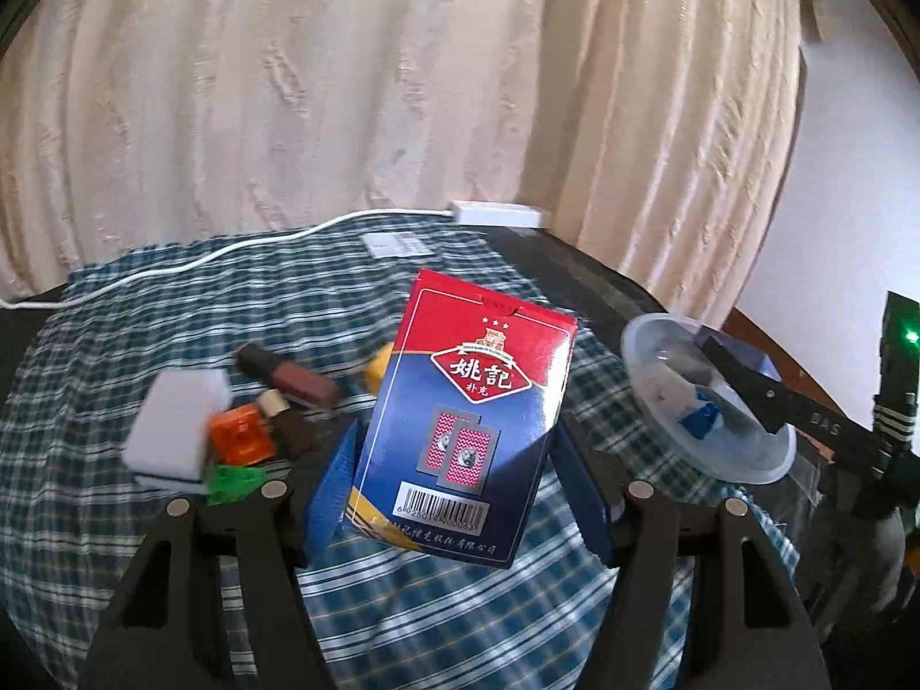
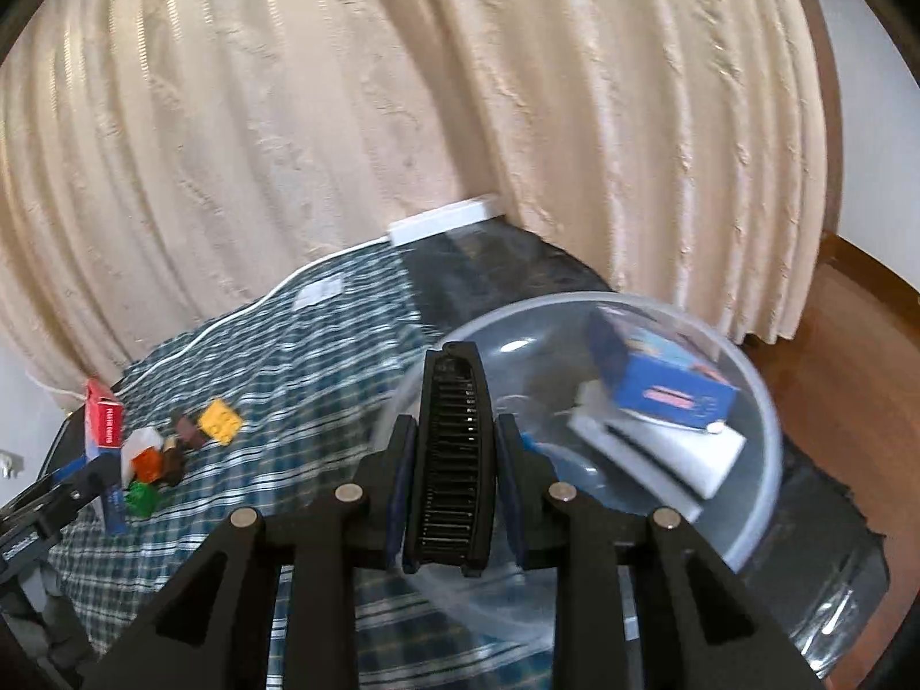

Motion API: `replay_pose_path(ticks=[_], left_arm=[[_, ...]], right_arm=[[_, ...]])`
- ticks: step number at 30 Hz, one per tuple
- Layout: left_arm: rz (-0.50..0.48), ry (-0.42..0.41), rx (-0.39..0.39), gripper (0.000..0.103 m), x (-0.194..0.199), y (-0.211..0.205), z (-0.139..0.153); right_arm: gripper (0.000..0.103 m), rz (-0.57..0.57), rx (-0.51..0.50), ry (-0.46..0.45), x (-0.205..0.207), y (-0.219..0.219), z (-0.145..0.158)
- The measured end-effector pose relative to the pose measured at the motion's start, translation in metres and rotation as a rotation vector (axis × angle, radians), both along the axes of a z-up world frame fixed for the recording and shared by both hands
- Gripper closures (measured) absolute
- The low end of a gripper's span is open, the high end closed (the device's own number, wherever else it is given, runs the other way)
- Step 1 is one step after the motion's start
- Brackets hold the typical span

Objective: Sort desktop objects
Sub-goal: 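Carry the stapler into the clear bowl with the right gripper while the left holds the card box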

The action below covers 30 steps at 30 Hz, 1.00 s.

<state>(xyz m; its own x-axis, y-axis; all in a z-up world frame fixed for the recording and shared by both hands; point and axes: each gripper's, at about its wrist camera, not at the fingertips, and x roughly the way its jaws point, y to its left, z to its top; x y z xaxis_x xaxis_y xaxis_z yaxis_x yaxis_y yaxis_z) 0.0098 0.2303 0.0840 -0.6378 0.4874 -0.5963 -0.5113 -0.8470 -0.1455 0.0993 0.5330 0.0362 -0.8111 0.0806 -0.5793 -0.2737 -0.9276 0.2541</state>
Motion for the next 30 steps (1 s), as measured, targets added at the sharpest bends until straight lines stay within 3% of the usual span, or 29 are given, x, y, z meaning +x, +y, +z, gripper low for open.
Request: replay_pose_path(ticks=[14, 16, 18, 30], left_arm=[[-0.154, -0.023, -0.018, 0.033, 0.008, 0.069, -0.003], [-0.173, -0.027, -0.017, 0.033, 0.008, 0.077, -0.003], [-0.185, -0.029, -0.016, 0.033, 0.007, 0.084, -0.002], [-0.308, -0.073, 0.008, 0.033, -0.002, 0.135, -0.006]], right_arm=[[0.072, -0.046, -0.002, -0.039, -0.002, 0.022, -0.018], [0.065, -0.052, 0.000, -0.033, -0.001, 0.024, -0.017], [0.045, -0.052, -0.009, -0.015, 0.002, 0.026, -0.015], [0.043, -0.036, 0.002, 0.041, 0.018, 0.018, 0.001]])
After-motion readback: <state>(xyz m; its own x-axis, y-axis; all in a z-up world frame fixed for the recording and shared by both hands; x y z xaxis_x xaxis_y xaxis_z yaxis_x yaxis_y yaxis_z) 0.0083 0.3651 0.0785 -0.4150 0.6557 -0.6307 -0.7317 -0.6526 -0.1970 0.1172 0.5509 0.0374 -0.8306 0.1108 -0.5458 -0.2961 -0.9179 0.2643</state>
